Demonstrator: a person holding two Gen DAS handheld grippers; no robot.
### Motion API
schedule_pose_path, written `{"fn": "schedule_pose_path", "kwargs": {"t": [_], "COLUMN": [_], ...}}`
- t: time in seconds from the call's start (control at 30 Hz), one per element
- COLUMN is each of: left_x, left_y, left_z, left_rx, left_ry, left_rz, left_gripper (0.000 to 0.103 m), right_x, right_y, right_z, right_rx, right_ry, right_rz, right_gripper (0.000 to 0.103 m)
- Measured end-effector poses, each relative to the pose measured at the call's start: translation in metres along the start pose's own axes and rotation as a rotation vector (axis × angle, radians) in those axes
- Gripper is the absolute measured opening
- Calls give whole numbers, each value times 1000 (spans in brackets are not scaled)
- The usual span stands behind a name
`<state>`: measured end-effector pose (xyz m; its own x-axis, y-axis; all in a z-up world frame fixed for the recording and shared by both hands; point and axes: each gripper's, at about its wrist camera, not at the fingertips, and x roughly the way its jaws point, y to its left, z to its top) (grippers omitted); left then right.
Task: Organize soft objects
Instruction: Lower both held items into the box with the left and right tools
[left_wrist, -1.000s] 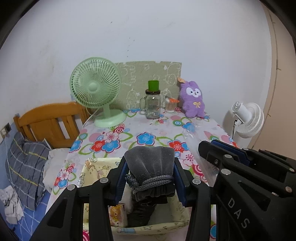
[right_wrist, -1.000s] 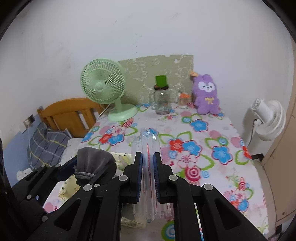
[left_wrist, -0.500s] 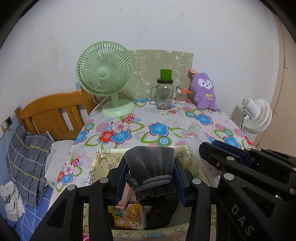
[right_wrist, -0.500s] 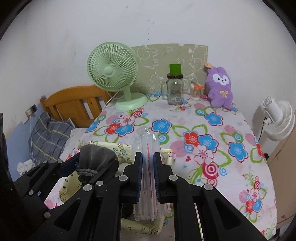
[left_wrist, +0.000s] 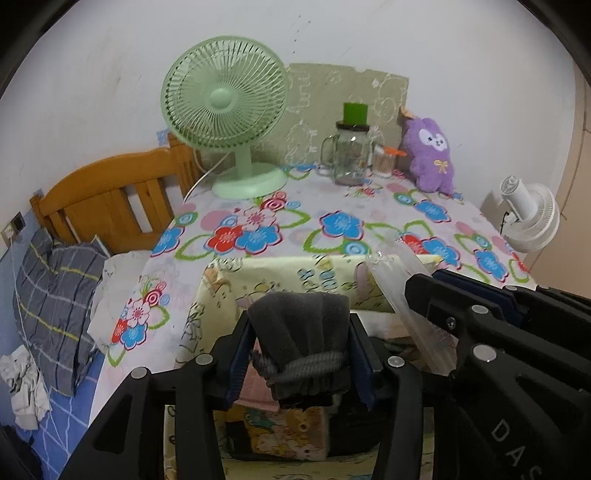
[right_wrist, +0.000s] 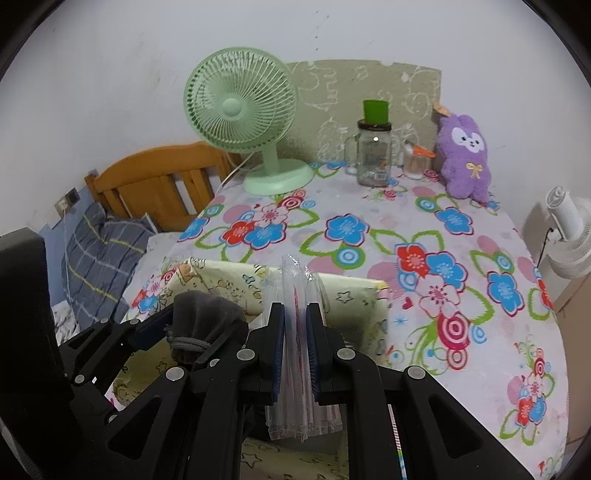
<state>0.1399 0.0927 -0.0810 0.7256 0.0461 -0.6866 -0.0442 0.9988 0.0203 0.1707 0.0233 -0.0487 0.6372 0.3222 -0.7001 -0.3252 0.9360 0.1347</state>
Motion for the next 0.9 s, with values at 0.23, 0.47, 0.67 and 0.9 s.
{"fn": "schedule_pose_path", "kwargs": {"t": [0.23,0.47,0.67,0.9], "left_x": [7,12,10,6], "left_y": [9,12,12,4], "left_z": [-7,-11,-13,-16], "left_rx": [-15,-28,-24,-16], "left_ry": [32,54,57,53], "left_rz": [-6,-8,-8,3], "left_gripper": [73,77,79,84], "right_x": [17,28,32,28], "right_y": [4,5,5,-2], "right_z": [-4,-7,-10,-13], "right_rx": [-7,-5,-2,-8], "right_ry": [44,83,103,107], "right_rz": [12,35,36,-18], "right_gripper": [15,15,24,46]}}
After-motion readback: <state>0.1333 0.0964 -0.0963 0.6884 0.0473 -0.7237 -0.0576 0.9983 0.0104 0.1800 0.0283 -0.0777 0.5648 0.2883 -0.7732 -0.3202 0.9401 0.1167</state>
